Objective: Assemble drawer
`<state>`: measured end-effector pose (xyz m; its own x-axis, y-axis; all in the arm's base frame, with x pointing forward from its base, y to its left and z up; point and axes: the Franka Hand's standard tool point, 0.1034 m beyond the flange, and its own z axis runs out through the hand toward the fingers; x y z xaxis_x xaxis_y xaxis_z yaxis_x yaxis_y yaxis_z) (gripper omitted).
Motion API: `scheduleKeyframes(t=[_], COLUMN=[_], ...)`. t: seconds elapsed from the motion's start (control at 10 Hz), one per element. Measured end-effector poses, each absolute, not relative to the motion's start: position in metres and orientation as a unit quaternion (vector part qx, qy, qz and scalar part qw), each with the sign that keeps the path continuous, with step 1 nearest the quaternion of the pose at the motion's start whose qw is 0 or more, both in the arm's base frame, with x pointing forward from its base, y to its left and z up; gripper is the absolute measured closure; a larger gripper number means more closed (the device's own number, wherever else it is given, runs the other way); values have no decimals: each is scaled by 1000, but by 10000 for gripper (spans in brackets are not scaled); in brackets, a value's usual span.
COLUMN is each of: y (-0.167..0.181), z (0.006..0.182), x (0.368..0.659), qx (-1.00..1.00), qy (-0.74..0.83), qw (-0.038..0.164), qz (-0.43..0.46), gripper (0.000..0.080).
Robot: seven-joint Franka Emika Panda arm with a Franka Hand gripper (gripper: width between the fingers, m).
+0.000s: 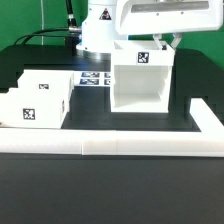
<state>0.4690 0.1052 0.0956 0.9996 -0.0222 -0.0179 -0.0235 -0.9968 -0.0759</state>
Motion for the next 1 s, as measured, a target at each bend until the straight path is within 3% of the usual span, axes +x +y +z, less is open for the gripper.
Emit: scheduleKeyframes(t=[0.6, 1.0], y=[97, 99], z=[97, 99], x=[559, 568], qx=[-997, -995], qy=[17, 21], qw=[49, 51], qz=[-54, -81], gripper=[760, 760])
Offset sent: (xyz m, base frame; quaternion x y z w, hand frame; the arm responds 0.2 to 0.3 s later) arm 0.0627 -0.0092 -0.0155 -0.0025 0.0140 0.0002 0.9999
